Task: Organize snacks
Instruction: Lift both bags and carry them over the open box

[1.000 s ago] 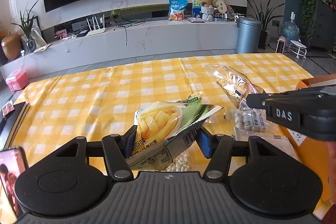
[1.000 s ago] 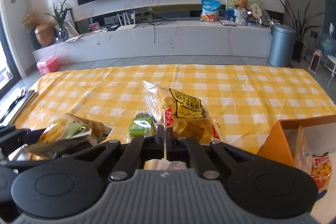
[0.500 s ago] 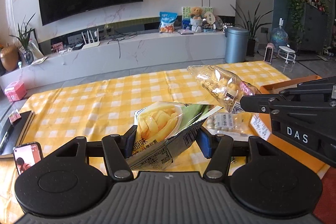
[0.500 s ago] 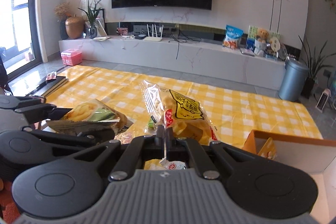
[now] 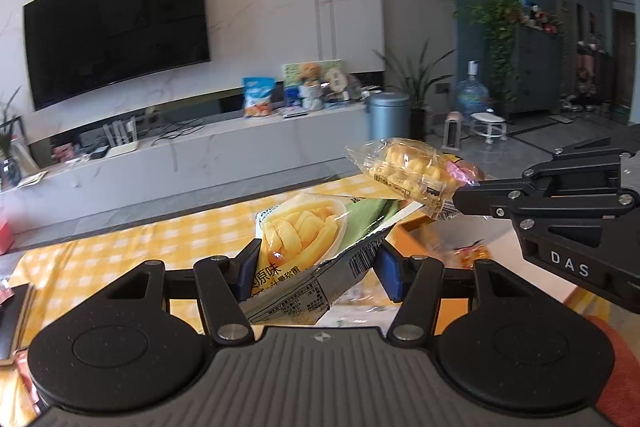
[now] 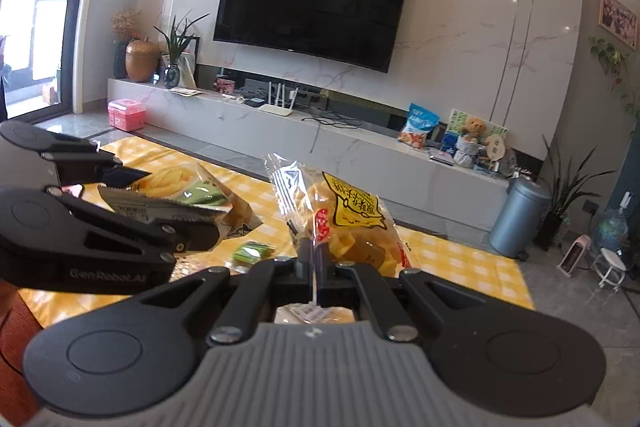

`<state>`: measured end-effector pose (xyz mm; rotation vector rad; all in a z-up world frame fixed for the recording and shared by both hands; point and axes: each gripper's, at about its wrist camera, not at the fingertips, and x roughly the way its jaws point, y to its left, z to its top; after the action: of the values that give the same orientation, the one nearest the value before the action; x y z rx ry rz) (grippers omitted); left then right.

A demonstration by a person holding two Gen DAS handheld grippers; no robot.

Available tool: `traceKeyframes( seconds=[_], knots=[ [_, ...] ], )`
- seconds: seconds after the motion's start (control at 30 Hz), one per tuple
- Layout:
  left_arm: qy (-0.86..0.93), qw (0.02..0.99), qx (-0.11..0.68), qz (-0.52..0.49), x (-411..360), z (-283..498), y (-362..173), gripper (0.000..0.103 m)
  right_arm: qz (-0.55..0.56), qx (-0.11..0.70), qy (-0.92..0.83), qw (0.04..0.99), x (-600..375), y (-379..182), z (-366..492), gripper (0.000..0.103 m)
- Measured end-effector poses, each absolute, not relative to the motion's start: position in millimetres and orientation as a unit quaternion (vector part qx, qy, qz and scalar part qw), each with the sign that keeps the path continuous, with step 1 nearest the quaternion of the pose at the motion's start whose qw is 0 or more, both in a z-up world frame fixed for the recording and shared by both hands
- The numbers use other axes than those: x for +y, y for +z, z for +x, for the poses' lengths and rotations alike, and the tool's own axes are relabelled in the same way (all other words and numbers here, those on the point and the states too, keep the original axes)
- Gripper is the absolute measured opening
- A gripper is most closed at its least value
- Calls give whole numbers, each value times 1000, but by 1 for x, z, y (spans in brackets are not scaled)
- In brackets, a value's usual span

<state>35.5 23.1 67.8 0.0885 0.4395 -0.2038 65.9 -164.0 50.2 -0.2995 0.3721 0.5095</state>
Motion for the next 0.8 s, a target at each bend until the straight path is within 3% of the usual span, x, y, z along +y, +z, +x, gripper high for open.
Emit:
traceKeyframes(
  seconds=[0.53, 0.8],
  knots=[
    [-259, 932, 242, 78, -56, 89, 55, 67, -185, 226, 142, 946, -282, 47, 89, 0],
    [-287, 890, 342, 96, -98, 121, 27, 68, -164, 308, 138, 927, -302, 8, 113, 0]
  ],
)
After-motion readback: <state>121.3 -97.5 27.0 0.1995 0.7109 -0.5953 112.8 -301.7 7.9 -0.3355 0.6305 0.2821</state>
